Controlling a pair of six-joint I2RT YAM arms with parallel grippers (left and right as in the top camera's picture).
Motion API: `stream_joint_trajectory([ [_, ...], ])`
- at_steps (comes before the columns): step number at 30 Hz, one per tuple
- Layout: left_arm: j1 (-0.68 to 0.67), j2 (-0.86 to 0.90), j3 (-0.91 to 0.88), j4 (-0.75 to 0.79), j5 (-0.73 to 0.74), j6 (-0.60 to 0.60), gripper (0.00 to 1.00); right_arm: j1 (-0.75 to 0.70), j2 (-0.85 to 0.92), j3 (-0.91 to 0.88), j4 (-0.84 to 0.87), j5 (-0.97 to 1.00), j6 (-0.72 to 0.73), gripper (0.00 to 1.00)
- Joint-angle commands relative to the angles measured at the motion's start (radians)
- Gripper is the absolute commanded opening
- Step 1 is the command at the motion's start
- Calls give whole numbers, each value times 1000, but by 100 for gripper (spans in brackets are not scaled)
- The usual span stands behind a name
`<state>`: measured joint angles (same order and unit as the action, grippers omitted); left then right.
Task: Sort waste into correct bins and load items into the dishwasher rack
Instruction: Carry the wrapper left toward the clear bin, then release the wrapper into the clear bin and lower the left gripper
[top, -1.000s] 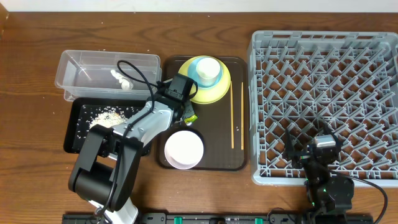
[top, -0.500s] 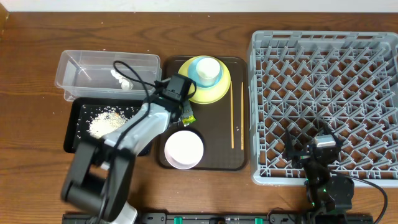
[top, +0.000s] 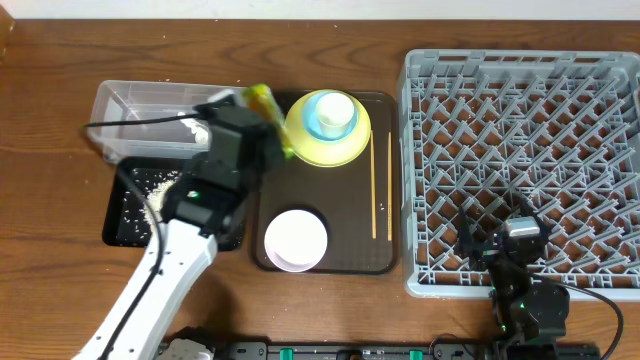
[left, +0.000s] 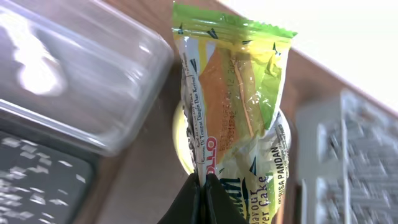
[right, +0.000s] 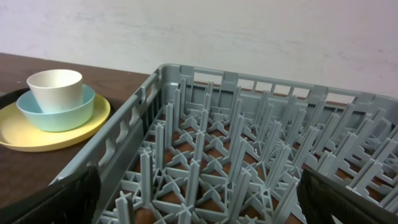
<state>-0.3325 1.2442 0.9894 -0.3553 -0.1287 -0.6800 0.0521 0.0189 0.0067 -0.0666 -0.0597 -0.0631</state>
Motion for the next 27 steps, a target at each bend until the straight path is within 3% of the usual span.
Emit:
stream_joint_trajectory([
  [1, 69, 11, -3, 7, -124, 9, 6, 7, 1, -1, -4, -1, -9, 99],
  [8, 227, 119, -3, 91, -126, 9, 7, 7, 1, -1, -4, -1, -9, 99],
  [15, 275, 259, -3, 177, -126, 10, 8, 7, 1, -1, -4, -1, -9, 99],
  [17, 277, 285, -3, 195, -126, 18, 14, 7, 1, -1, -4, -1, -9, 99],
  [19, 276, 293, -3, 214, -126, 40, 37, 7, 1, -1, -4, -1, -9, 99],
  [21, 277, 290, -2, 229, -126, 70, 51, 7, 1, -1, -4, -1, -9, 99],
  [24, 276, 264, 0, 225, -122, 85, 58, 7, 1, -1, -4, -1, -9, 99],
  [27, 276, 212, 0, 201, -62, 85, 59, 7, 1, -1, -4, -1, -9, 99],
])
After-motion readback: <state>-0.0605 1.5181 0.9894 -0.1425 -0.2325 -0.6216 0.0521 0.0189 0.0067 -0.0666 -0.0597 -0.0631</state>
